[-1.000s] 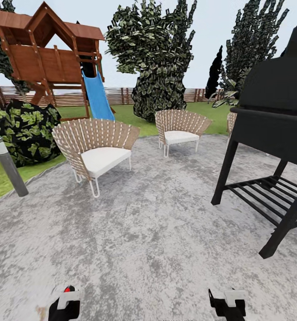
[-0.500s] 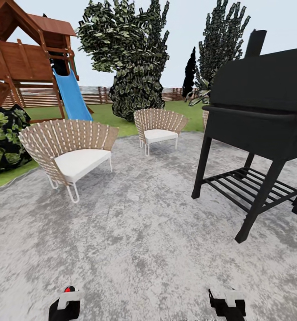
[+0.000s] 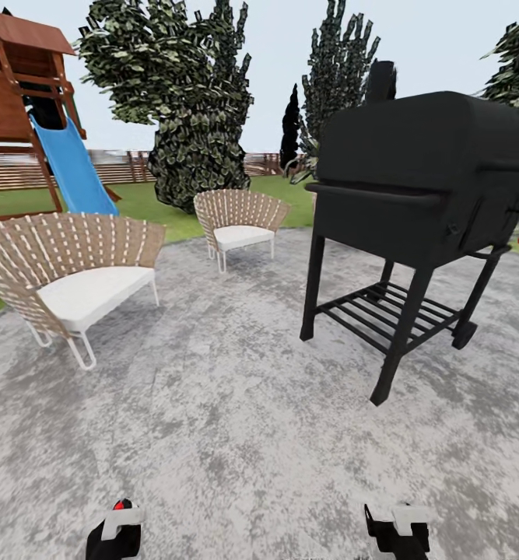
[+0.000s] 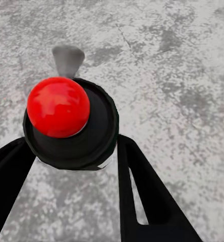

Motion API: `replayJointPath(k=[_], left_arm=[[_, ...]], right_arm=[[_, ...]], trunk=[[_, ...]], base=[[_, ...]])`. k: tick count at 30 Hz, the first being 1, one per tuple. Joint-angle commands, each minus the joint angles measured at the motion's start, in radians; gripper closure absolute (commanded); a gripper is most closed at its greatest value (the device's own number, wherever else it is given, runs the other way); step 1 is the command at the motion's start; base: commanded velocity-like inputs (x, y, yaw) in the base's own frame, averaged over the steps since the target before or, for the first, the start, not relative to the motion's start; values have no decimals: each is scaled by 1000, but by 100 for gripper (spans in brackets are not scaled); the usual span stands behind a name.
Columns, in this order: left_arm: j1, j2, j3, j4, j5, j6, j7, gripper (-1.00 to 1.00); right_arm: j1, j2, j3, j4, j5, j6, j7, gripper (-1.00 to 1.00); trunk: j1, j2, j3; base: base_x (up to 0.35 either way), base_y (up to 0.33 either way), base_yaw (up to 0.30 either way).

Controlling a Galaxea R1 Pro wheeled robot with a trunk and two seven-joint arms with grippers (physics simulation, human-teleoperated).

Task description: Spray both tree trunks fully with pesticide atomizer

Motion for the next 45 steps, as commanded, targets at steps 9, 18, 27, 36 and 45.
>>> replayJointPath(k=[9, 18, 27, 36, 45], left_arm=[[0, 2, 1, 0, 3, -5, 1, 100], [0, 5, 3, 0, 5, -4, 3, 100], [0, 4, 3, 0, 5, -3, 3, 100], [0, 2, 2, 0, 5, -2, 3, 100], [0, 0, 1, 0, 5, -2, 3, 100]], right_arm=[[-1, 1, -6, 1, 11, -3, -2, -100], [-1, 1, -6, 2, 11, -3, -2, -100], [-1, 1, -6, 2, 11, -3, -2, -100], [-1, 1, -6, 1, 11, -3, -2, -100], [-1, 1, -6, 0, 11, -3, -2, -100]], trunk=[[0, 0, -1], [0, 0, -1], [0, 0, -1], [0, 0, -1], [0, 0, -1]], base=[[0, -262, -300], [0, -74, -300], [0, 0, -300], [0, 0, -300], [0, 0, -300]])
